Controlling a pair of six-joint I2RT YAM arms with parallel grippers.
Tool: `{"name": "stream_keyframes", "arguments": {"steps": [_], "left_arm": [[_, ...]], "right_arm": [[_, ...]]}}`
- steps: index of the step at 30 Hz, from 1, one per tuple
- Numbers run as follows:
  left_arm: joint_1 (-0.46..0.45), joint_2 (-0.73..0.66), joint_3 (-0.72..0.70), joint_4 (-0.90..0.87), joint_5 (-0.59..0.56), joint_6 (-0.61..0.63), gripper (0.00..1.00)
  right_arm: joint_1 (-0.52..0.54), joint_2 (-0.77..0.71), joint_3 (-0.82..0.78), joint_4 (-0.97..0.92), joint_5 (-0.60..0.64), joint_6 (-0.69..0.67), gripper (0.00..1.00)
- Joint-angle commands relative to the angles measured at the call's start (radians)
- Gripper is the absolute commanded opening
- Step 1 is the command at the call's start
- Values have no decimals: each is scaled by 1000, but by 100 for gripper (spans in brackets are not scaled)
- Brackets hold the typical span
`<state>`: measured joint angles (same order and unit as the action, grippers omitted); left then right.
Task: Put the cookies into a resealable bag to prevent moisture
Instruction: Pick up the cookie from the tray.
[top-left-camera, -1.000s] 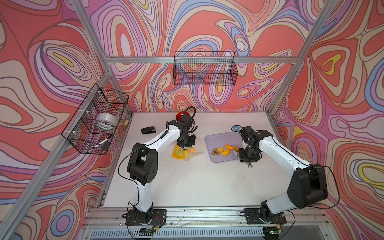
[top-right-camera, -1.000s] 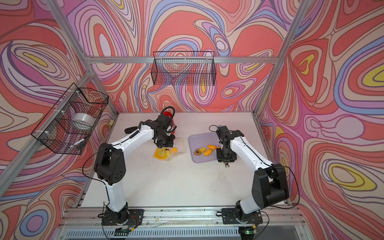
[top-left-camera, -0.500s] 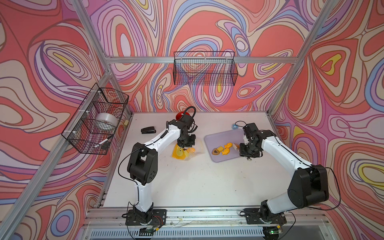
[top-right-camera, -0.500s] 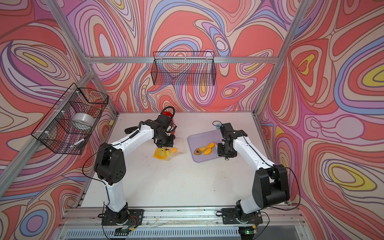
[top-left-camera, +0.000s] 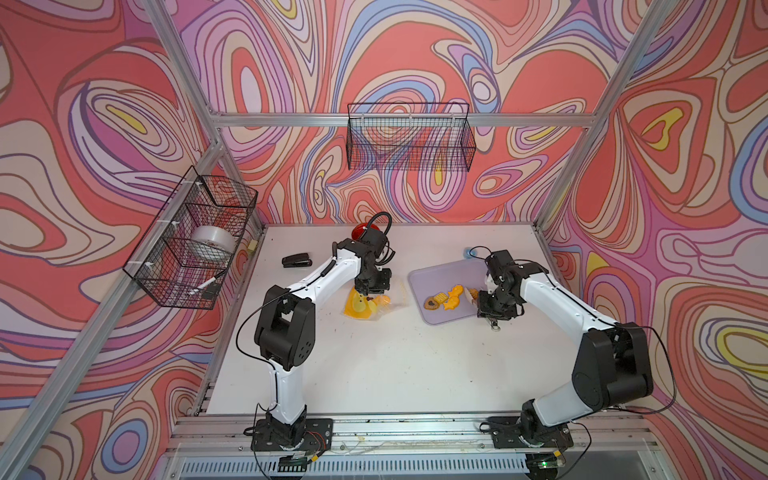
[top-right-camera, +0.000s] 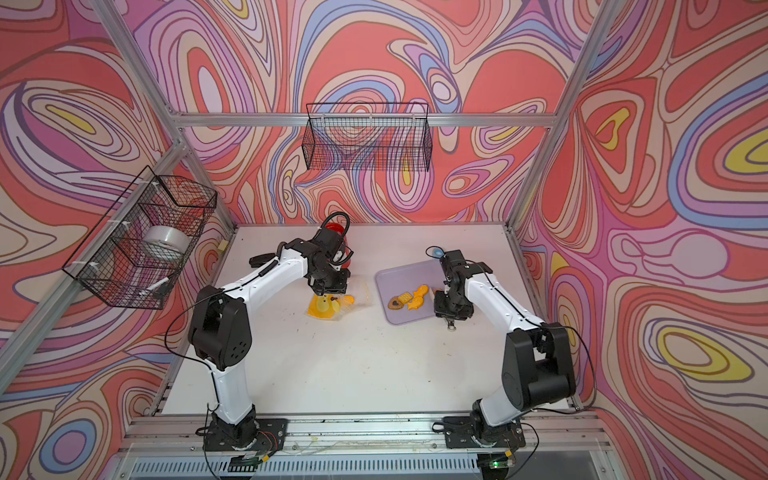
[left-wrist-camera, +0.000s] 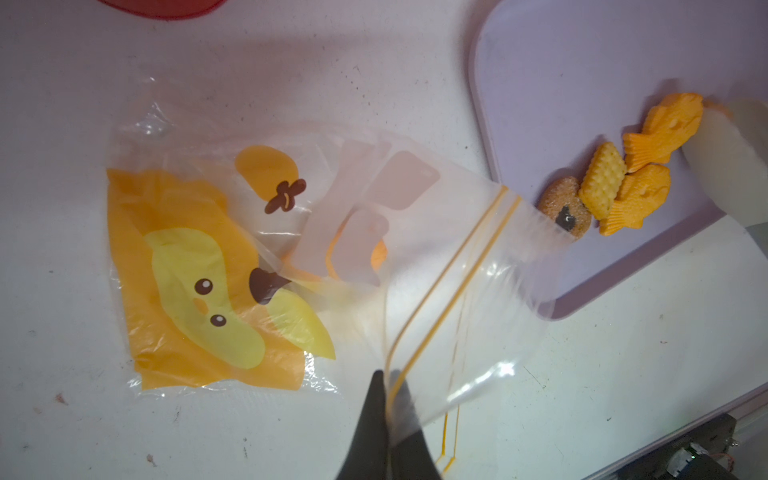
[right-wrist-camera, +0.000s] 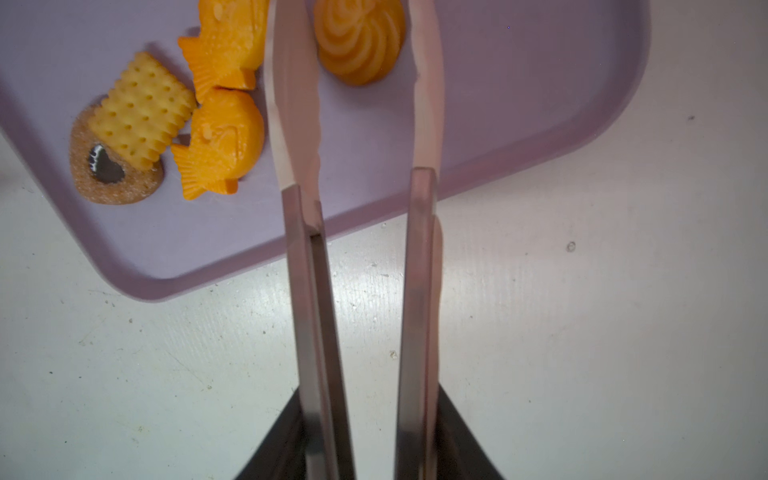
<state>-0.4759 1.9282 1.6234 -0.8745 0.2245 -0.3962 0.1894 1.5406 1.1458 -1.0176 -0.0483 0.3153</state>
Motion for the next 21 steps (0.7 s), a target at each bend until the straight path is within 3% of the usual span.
{"name": "stream_keyframes", "arguments": {"steps": [1, 9, 14, 21], "left_arm": [[6, 18, 12, -23, 0, -1, 0], [6, 6, -4, -15, 7, 0, 0], [6, -19, -30, 1, 24, 15, 0], [5, -20, -26, 20, 99, 30, 0]], "right_arm": [[-5, -44, -12, -45, 23, 18, 42], [-5, -52, -2, -30, -20, 19, 34], [-5, -141, 30, -23, -20, -5, 32], [-5, -216, 106, -65, -154, -121, 31]]}}
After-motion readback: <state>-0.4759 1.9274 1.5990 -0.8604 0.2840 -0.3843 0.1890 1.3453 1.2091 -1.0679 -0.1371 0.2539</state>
